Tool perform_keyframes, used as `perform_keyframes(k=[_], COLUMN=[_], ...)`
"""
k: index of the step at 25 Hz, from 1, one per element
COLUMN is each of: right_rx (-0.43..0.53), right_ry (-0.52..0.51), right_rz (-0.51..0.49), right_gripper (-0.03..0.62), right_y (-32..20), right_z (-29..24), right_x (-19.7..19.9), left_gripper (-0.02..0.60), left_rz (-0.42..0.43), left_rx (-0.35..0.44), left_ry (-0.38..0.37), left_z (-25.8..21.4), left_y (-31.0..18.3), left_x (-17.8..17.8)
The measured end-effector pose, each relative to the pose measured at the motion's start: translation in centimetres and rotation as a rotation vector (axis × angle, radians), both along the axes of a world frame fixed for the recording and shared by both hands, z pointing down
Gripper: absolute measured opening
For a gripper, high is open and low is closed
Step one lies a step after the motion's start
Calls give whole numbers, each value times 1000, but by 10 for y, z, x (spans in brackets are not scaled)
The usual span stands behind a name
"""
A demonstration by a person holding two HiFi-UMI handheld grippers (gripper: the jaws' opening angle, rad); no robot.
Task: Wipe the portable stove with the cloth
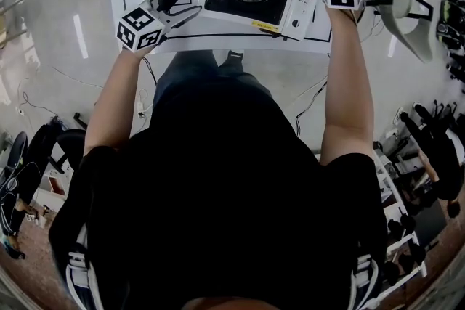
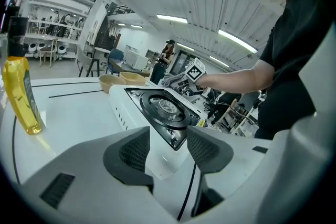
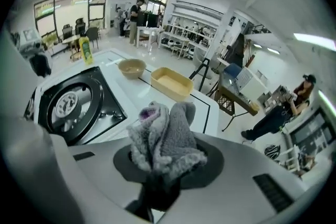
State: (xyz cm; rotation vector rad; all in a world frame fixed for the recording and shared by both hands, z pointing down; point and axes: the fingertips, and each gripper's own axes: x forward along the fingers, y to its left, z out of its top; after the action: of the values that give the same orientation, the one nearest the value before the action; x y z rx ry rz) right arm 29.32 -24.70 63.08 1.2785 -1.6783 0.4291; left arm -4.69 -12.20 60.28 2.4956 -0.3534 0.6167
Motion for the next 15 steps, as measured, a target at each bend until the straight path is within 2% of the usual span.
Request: perform_keyframes(k=[3, 8, 15], right_rx=[-11, -41, -117], right_ry=[106, 226, 287], right_rz=[-97, -228, -337], right_gripper=[113, 112, 110], right_y=[11, 34, 77], right_z=[3, 4, 7], right_x=[-10, -26, -38], left_gripper=[232, 233, 233], left_rz=[-6, -9, -16], left_rx=[0, 3, 16], left_ry=[1, 3, 6], left_z=[-1, -3, -11], left_y=[4, 12, 26], left_x=[-2, -2, -1])
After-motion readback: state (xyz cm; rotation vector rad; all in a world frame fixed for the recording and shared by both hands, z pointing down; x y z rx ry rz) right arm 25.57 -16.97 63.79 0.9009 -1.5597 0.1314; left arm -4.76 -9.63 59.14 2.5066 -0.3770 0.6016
